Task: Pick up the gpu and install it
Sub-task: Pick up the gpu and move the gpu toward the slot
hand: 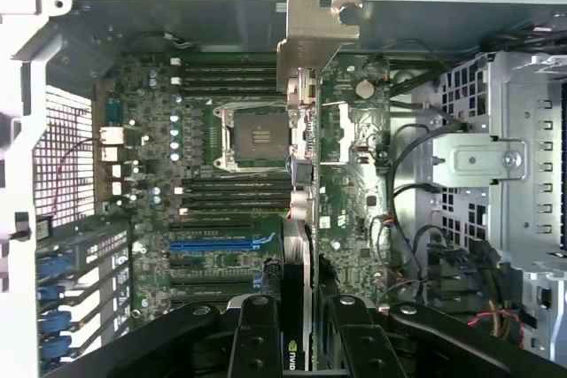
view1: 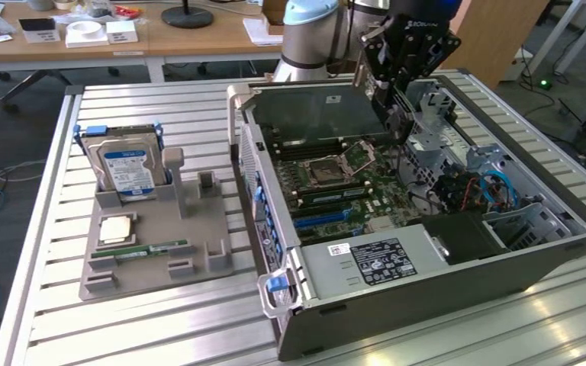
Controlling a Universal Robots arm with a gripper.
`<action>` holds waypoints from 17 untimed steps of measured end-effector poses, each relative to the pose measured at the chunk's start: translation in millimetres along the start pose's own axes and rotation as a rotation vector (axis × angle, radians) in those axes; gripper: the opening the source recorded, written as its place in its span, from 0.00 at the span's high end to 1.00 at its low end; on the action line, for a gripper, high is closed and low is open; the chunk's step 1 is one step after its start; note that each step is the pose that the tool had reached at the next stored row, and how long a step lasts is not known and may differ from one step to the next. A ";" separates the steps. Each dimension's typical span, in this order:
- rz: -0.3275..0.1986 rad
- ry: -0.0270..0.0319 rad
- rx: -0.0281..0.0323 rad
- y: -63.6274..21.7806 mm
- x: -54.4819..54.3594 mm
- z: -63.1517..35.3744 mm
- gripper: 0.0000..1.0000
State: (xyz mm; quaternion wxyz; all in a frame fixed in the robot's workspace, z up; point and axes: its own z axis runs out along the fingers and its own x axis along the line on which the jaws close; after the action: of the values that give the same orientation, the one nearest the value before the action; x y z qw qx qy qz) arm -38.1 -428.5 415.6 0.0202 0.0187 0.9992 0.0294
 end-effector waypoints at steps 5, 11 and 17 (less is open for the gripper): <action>0.000 0.0000 0.0000 0.5 -14.6 0.7 0.74; 0.000 0.0000 0.0000 1.3 -37.3 1.6 0.74; 0.000 0.0000 -0.0003 2.1 -58.1 2.7 0.74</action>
State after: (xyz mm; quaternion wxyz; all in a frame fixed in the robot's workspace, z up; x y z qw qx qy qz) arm 20.1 -428.5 415.3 0.0202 0.0187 0.9992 0.0296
